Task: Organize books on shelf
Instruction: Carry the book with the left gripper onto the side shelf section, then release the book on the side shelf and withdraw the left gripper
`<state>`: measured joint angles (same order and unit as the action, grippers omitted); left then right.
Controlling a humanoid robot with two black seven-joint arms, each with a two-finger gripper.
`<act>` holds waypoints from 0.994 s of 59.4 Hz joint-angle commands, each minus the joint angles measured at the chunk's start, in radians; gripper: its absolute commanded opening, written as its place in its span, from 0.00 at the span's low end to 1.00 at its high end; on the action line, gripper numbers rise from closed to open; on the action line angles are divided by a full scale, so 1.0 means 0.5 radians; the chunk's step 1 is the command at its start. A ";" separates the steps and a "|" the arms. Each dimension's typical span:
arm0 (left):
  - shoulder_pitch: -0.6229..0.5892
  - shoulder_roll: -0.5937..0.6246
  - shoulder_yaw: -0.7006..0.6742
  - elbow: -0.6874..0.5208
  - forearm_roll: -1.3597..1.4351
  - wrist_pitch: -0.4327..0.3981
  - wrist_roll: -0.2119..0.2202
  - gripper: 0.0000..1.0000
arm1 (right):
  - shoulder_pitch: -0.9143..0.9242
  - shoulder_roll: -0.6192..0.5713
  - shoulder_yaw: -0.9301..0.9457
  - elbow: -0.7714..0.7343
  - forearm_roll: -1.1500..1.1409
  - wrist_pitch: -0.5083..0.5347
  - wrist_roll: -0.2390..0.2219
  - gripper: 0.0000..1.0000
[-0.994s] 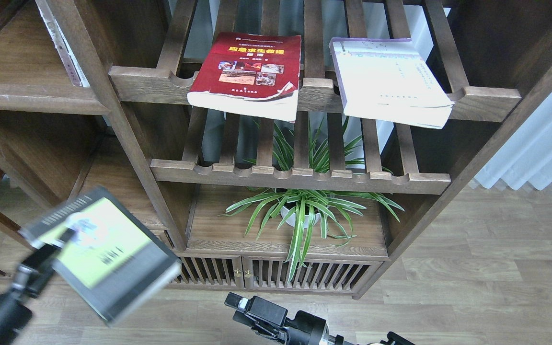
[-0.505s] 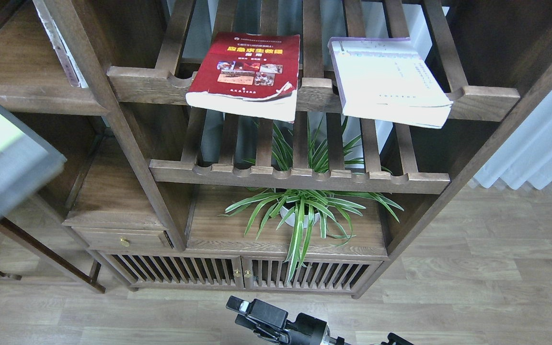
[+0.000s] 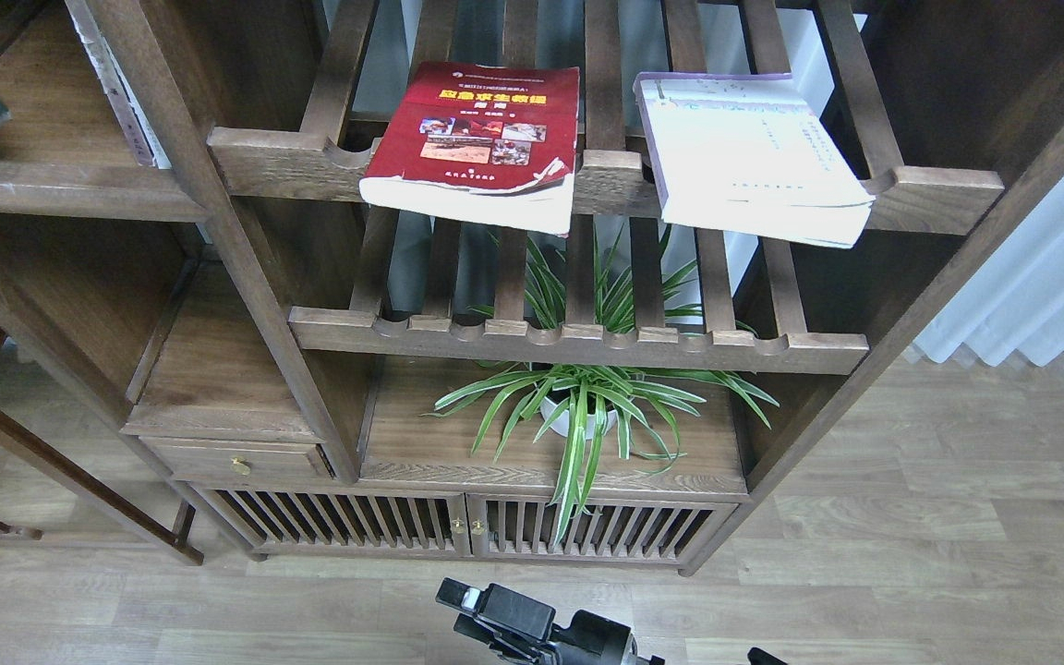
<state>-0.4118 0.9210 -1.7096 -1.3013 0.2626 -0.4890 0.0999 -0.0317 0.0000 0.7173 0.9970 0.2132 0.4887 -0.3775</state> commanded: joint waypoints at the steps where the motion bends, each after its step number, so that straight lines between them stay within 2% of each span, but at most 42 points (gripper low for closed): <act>1: -0.234 -0.111 0.004 0.096 0.382 0.001 0.000 0.16 | -0.010 0.000 -0.002 0.003 -0.003 0.000 0.000 0.99; 10: -0.532 -0.219 0.124 0.262 0.637 0.001 0.000 0.16 | -0.010 0.000 0.001 0.006 -0.003 0.000 0.000 0.99; 30: -1.201 -0.378 0.701 0.722 0.711 0.001 -0.003 0.15 | -0.010 0.000 -0.008 0.006 -0.003 0.000 0.000 0.99; 42: -1.413 -0.535 0.903 0.936 0.711 0.001 -0.006 0.16 | -0.007 0.000 0.001 0.009 -0.003 0.000 0.003 0.99; 52: -1.447 -0.642 0.931 0.983 0.711 0.001 -0.006 0.17 | -0.007 0.000 0.007 0.009 -0.003 0.000 0.003 0.99; 53: -1.438 -0.676 0.931 0.986 0.693 0.001 -0.025 0.23 | -0.010 0.000 0.010 0.012 0.000 0.000 0.003 0.99; 56: -1.428 -0.698 0.925 0.986 0.677 0.001 -0.034 0.29 | -0.010 0.000 0.014 0.016 0.000 0.000 0.003 0.99; 59: -1.413 -0.725 0.916 0.986 0.647 0.001 -0.040 0.40 | -0.010 0.000 0.017 0.019 0.000 0.000 0.006 0.99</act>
<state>-1.1320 0.5928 -1.2451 -0.8097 0.6127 -0.4884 0.0899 -0.0355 0.0000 0.7218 1.0027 0.2124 0.4886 -0.3756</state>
